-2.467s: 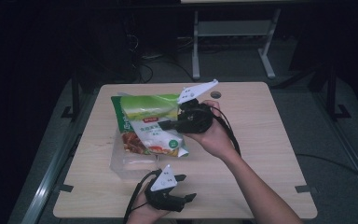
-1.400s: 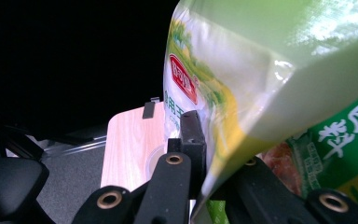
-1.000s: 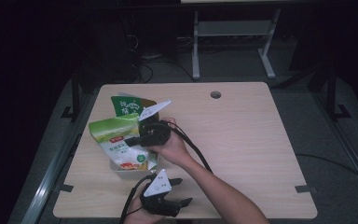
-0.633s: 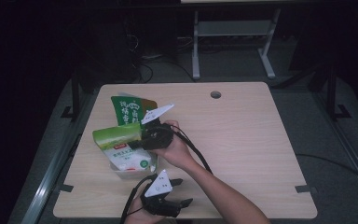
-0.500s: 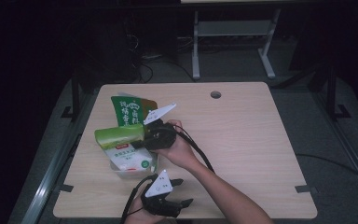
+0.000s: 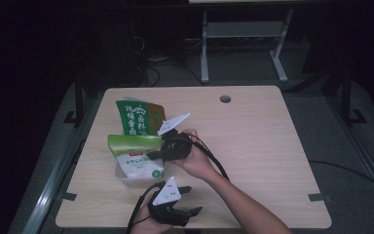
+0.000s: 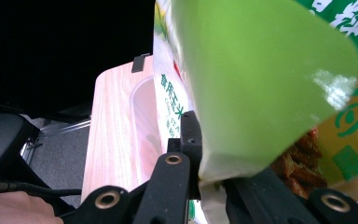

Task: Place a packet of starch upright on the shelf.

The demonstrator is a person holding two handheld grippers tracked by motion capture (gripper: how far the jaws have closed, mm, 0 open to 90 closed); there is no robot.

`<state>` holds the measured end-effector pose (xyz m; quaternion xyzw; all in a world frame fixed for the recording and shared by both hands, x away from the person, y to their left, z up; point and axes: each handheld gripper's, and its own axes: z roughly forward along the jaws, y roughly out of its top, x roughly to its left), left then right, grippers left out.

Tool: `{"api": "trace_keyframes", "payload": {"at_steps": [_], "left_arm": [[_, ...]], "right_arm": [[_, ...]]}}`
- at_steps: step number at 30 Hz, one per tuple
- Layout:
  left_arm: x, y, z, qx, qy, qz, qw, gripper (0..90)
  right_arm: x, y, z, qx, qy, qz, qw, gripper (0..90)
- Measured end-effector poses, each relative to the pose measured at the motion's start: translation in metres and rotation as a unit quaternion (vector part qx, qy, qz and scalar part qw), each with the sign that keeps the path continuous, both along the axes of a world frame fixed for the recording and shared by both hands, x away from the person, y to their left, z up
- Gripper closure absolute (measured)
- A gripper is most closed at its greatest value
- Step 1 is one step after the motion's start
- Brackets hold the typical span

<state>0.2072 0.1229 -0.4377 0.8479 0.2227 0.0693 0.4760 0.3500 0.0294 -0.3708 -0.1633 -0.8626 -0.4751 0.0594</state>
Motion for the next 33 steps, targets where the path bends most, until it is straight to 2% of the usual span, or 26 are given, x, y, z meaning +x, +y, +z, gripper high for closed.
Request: {"api": "trace_keyframes", "payload": {"at_steps": [3,5,7,11,17,23,24,33], "left_arm": [[0.001,0.001,0.0,0.001,-0.002,0.003,1.0,30.2],[0.001,0.001,0.001,0.0,-0.003,0.006,1.0,29.9],[0.001,0.002,0.001,0.001,-0.004,0.007,1.0,29.6],[0.003,0.002,0.0,0.002,-0.002,0.01,0.9999,29.0],[0.005,0.002,0.0,0.009,-0.005,0.008,0.9999,28.5],[0.007,0.003,0.0,0.004,-0.005,0.014,0.9999,28.0],[0.008,0.003,0.001,0.01,-0.007,0.014,0.9998,28.0],[0.012,0.007,0.001,0.005,-0.008,0.024,0.9997,27.5]], "right_arm": [[0.0,-0.001,0.001,-0.001,-0.004,-0.002,1.0,84.6],[0.001,-0.004,0.002,0.007,0.007,-0.001,0.9999,81.6],[0.001,-0.007,0.004,0.014,0.007,0.001,0.9999,76.4],[0.001,-0.017,0.007,0.007,0.006,0.003,1.0,71.8],[0.001,-0.037,0.011,0.01,0.009,-0.001,0.9999,67.3],[0.002,-0.059,0.015,0.015,0.015,-0.01,0.9997,63.0],[0.002,-0.062,0.015,0.014,0.013,-0.013,0.9997,62.2],[0.007,-0.088,0.01,0.01,0.028,-0.031,0.9991,54.9]]}}
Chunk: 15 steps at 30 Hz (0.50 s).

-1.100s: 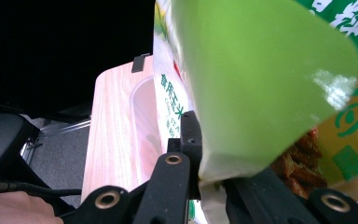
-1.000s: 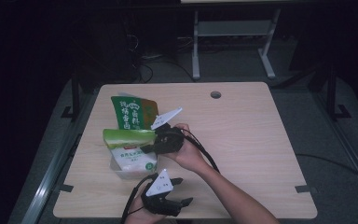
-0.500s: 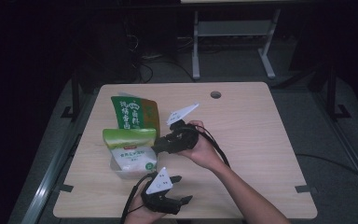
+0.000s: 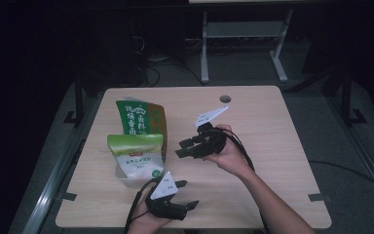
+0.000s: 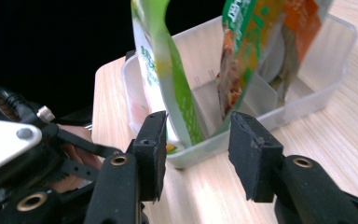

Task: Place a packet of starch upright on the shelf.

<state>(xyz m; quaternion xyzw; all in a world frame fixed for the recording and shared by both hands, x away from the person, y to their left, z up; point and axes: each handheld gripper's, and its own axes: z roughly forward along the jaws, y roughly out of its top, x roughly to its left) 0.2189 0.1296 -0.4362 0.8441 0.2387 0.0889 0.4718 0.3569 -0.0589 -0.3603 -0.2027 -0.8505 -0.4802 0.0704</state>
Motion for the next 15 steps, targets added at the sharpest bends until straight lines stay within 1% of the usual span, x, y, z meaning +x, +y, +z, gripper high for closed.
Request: {"api": "trace_keyframes", "payload": {"at_steps": [3,6,10,15], "left_arm": [[0.0,-0.001,0.001,-0.002,-0.002,0.0,1.0,27.4],[0.001,-0.001,0.001,0.001,-0.004,-0.002,1.0,27.3],[0.001,0.0,0.0,0.001,-0.003,-0.002,1.0,27.2],[0.001,0.0,0.0,-0.001,0.0,0.001,1.0,27.0]], "right_arm": [[0.002,-0.007,-0.002,-0.002,0.004,-0.006,1.0,53.2],[0.003,-0.012,-0.003,-0.003,0.007,-0.012,0.9999,51.0],[0.005,-0.018,-0.003,-0.001,0.006,-0.017,0.9998,48.9],[0.007,-0.024,-0.004,-0.007,0.012,-0.021,0.9997,47.1]]}}
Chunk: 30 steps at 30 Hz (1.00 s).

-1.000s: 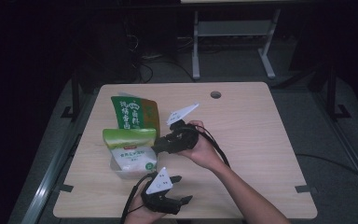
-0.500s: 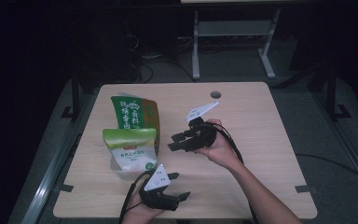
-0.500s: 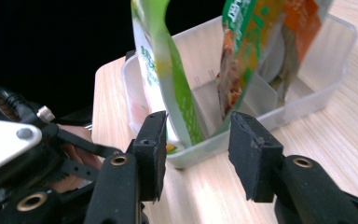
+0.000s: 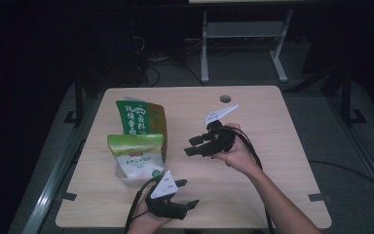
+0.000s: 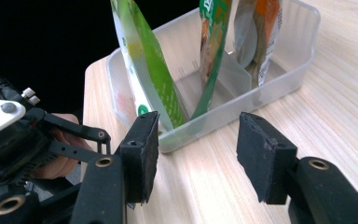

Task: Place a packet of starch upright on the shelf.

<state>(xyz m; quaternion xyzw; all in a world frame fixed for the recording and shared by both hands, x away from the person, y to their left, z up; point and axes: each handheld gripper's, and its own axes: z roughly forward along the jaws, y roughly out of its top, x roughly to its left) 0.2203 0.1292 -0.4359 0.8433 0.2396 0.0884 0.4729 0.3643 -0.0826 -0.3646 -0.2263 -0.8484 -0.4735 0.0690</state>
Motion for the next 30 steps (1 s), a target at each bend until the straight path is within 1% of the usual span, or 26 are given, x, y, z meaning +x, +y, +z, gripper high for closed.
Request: {"api": "trace_keyframes", "payload": {"at_steps": [11,14,17,27,28,29,30], "left_arm": [[0.001,0.0,0.0,0.001,0.0,0.001,1.0,26.8],[0.001,0.002,0.001,0.003,-0.001,0.0,1.0,26.7],[0.001,0.001,0.001,-0.004,-0.001,0.004,1.0,26.7],[0.001,0.001,0.001,-0.002,0.0,0.003,1.0,26.5],[0.002,0.001,0.001,-0.002,-0.005,0.002,1.0,26.4],[0.002,0.002,0.001,-0.002,-0.006,0.002,1.0,26.4],[0.002,0.002,0.001,-0.002,-0.005,0.002,1.0,26.4]], "right_arm": [[0.003,-0.011,-0.001,-0.006,0.003,-0.012,0.9999,44.4],[0.004,-0.018,-0.002,-0.007,0.005,-0.018,0.9998,44.0],[0.004,-0.021,-0.003,-0.008,0.008,-0.025,0.9996,43.6],[0.004,-0.039,-0.004,-0.009,0.007,-0.043,0.999,42.3],[0.004,-0.041,-0.005,-0.01,0.008,-0.044,0.999,42.1],[0.004,-0.044,-0.005,-0.009,0.006,-0.046,0.9989,41.8],[0.003,-0.045,-0.005,-0.011,0.009,-0.048,0.9987,41.7]]}}
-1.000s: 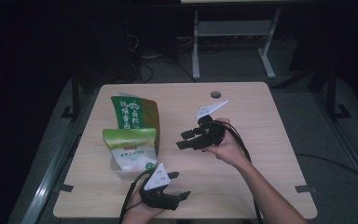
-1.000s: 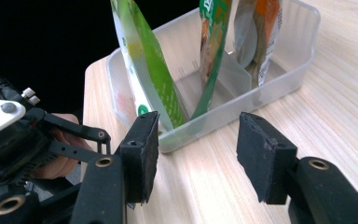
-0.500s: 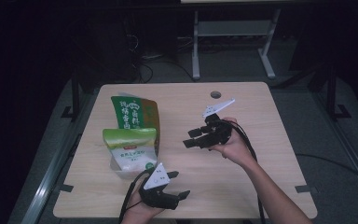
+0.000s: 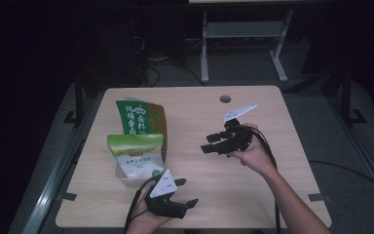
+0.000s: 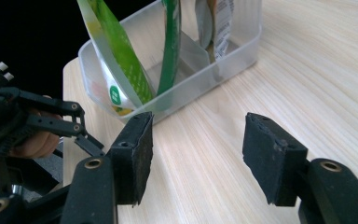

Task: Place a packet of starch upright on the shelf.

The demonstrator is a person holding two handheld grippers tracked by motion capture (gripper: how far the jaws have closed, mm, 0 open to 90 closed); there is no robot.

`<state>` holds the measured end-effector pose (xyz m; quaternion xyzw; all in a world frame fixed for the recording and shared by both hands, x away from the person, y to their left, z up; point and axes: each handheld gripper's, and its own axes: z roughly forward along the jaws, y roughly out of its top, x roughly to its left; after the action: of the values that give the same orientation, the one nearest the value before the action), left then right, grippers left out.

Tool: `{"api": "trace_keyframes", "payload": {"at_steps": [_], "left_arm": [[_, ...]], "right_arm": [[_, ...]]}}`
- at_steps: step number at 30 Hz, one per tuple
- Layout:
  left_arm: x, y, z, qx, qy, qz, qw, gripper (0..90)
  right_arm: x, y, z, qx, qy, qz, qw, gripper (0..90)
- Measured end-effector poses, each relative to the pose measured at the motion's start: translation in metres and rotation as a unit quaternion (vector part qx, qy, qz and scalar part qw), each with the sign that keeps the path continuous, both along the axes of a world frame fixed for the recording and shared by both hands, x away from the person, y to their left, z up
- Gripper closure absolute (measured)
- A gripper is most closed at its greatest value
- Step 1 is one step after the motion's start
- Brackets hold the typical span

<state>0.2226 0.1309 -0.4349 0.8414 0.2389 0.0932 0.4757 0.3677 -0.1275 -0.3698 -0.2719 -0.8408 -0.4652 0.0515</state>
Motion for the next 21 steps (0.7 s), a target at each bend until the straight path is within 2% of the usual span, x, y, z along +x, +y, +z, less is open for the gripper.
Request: {"api": "trace_keyframes", "payload": {"at_steps": [5,10,12,21], "left_arm": [[0.0,0.001,0.001,-0.001,0.004,0.004,1.0,26.2],[0.0,0.001,0.001,0.001,0.003,0.005,1.0,26.1],[0.0,0.001,0.001,0.001,0.004,0.005,1.0,26.0],[0.001,0.002,0.001,0.003,0.0,0.004,1.0,25.9]], "right_arm": [[-0.002,-0.009,-0.002,0.0,0.003,-0.01,0.9999,40.9],[-0.003,-0.016,-0.003,-0.007,0.01,-0.015,0.9998,39.7],[-0.004,-0.02,-0.005,-0.002,0.006,-0.018,0.9998,39.7],[-0.009,-0.036,-0.011,-0.006,0.014,-0.032,0.9994,39.2]]}}
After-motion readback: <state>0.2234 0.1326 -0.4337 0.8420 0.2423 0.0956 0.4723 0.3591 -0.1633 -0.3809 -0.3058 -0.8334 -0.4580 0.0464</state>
